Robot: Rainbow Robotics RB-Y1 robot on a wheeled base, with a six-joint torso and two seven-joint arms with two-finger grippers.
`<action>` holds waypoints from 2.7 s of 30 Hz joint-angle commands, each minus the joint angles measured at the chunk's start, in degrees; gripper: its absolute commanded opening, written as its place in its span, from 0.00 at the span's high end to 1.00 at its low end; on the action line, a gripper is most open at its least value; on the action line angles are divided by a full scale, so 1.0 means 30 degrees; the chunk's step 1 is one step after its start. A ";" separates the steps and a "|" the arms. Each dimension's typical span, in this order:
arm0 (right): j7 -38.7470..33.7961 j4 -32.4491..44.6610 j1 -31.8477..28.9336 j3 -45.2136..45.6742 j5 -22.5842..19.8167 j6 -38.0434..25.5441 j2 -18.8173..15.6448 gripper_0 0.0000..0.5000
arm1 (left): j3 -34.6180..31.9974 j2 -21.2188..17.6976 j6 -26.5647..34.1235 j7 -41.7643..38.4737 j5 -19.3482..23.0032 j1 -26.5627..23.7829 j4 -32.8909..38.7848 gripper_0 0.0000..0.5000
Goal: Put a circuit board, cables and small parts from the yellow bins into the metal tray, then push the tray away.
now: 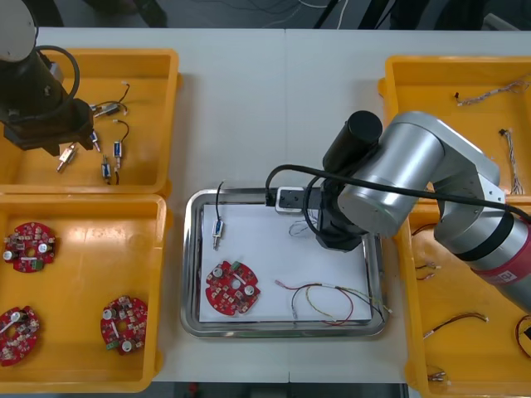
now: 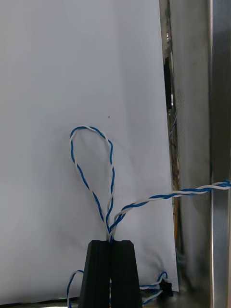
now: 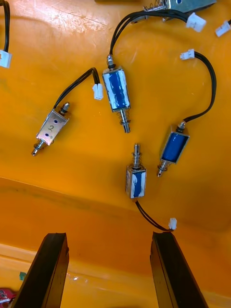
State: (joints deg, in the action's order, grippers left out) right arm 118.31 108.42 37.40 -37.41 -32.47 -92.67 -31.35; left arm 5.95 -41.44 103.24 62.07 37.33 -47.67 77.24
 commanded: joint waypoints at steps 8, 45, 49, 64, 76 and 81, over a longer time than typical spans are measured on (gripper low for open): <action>0.0758 0.0100 -0.1158 -0.0450 0.0276 0.0833 0.0166 1.00 | 0.0654 0.0776 -0.2393 0.2719 -0.0696 -0.0810 -0.1577 0.00; -0.0707 0.2971 -0.1158 0.1601 0.0657 -0.1657 0.0283 0.00 | 0.2353 0.2035 -0.5235 0.3393 -0.1868 -0.0312 -0.4038 0.00; -0.0854 0.3821 -0.1012 0.2568 0.0013 -0.3005 0.0312 0.00 | 0.2353 0.2035 -0.5235 0.3481 -0.1897 -0.0283 -0.4038 0.98; -0.1440 0.5110 -0.0455 1.1474 -0.3650 -0.5775 0.0722 0.00 | 0.2324 0.2006 -0.5235 0.3510 -0.1810 -0.0283 -0.3892 1.00; -0.3139 0.4260 -0.0924 1.5868 -0.4030 -0.5775 -0.1299 0.00 | 0.0185 0.1420 -0.1749 0.3979 -0.1399 -0.0898 -0.1900 1.00; -0.5190 0.4085 -0.1568 1.7128 -0.4997 -0.5775 -0.2207 0.00 | -0.0782 0.1244 -0.0459 0.4154 -0.1341 -0.1015 -0.0903 1.00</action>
State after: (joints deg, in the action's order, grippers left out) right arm 104.91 120.22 33.85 10.29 -46.41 -109.83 -34.70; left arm 6.12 -36.24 100.08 67.79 32.70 -47.73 71.80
